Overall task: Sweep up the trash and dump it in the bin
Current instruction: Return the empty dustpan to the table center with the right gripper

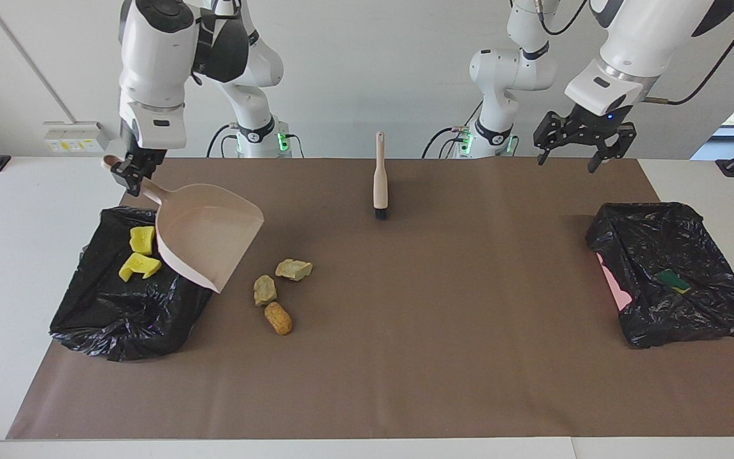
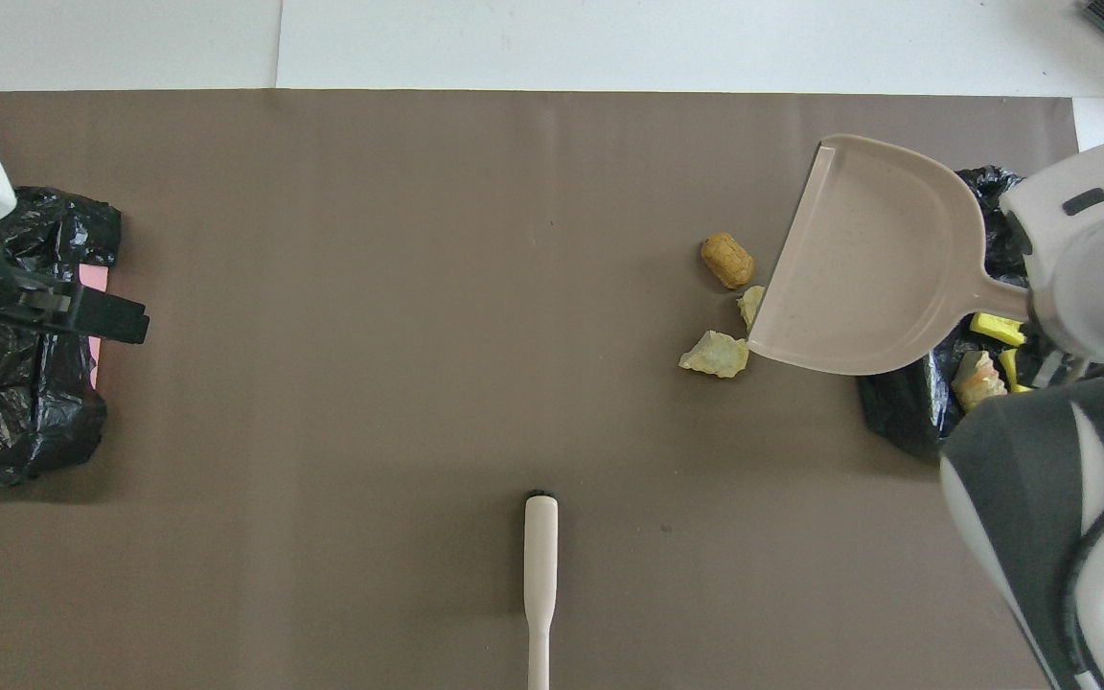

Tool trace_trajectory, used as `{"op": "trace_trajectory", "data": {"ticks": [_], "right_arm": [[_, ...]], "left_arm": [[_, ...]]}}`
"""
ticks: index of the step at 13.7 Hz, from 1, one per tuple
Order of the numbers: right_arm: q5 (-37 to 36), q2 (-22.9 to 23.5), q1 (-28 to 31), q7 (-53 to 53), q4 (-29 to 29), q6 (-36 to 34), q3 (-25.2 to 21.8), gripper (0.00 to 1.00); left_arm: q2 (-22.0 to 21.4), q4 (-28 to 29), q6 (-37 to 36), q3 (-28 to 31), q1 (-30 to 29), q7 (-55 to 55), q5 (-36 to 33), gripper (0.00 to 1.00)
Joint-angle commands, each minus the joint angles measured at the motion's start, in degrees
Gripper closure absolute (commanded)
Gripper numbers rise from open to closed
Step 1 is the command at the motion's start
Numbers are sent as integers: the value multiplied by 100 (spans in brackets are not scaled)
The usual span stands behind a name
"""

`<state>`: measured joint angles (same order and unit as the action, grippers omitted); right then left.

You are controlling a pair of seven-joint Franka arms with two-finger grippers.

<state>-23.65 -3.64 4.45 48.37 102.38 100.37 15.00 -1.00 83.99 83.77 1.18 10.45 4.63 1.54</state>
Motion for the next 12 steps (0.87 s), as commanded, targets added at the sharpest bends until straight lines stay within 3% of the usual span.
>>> {"op": "trace_trajectory", "data": {"ticks": [1, 5, 8, 12], "right_arm": [[561, 266, -540, -1920, -43, 0, 3, 100], [1002, 1134, -1410, -4935, -375, 210, 3, 100], [1712, 1960, -1745, -6318, -1103, 404, 3, 100], [1785, 2797, -2176, -7972, -1774, 842, 3, 100]], "left_arm": [[-304, 56, -587, 30, -201, 126, 57, 0], [-261, 30, -538, 40, -219, 135, -56, 0], [-226, -5, -476, 48, -219, 135, -83, 0], [-225, -41, -475, 49, -227, 100, -74, 0]]}}
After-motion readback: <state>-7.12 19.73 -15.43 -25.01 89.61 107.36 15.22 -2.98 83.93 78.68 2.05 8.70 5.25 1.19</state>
